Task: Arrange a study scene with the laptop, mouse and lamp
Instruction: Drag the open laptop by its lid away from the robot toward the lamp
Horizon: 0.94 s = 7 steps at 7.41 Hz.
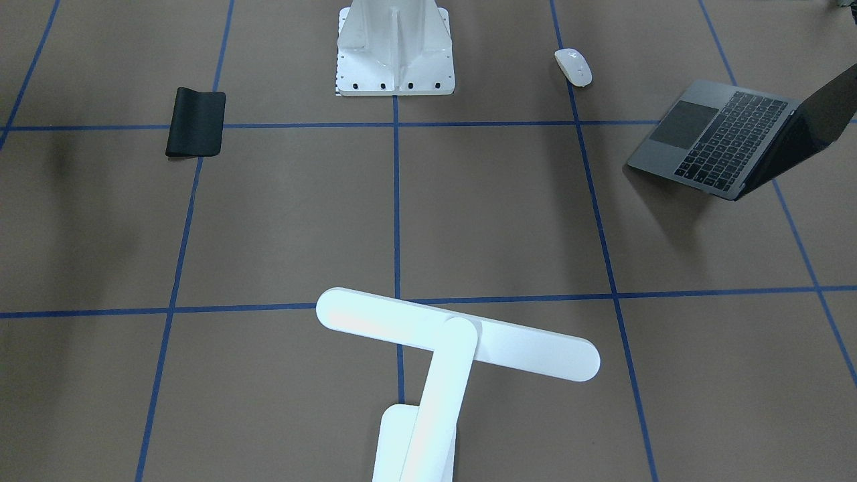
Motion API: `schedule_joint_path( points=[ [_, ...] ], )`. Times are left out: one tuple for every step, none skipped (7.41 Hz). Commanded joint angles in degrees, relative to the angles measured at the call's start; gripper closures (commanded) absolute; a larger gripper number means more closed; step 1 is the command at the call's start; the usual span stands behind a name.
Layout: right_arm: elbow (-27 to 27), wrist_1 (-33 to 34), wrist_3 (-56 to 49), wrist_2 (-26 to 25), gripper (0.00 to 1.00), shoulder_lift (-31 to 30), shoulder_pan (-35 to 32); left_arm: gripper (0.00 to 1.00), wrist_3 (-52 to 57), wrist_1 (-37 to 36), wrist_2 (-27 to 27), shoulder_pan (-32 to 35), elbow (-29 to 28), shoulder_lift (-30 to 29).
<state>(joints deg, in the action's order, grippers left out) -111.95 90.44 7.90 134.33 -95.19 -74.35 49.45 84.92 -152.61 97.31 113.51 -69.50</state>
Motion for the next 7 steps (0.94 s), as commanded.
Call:
schedule_joint_path(
  points=[
    [0.15, 0.09, -0.07, -0.21, 0.0, 0.09, 0.0, 0.91, -2.34, -0.01, 0.21, -0.27, -0.22, -4.75],
    [0.16, 0.09, -0.07, -0.12, 0.0, 0.09, 0.0, 0.91, -2.34, -0.01, 0.21, -0.62, -0.13, -6.42],
    [0.07, 0.09, -0.07, -0.12, 0.0, 0.09, 0.0, 0.91, -2.34, -0.01, 0.21, -2.02, -0.3, -8.44],
    [0.15, 0.09, -0.07, -0.21, 0.0, 0.01, 0.0, 0.91, -2.34, -0.01, 0.3, -4.29, -0.31, -9.59],
    [0.16, 0.09, -0.07, -0.21, 0.0, 0.01, -0.09, 0.91, -2.34, -0.01, 0.21, -6.32, -0.31, -10.82],
    [0.16, 0.09, -0.07, -0.12, 0.0, 0.01, -0.09, 0.91, -2.43, -0.01, 0.12, -8.17, -0.31, -12.31],
    [0.07, 0.09, 0.01, 0.14, 0.0, -0.08, -0.09, 0.91, -2.69, -0.01, 0.12, -8.79, -0.48, -13.98]
  ],
)
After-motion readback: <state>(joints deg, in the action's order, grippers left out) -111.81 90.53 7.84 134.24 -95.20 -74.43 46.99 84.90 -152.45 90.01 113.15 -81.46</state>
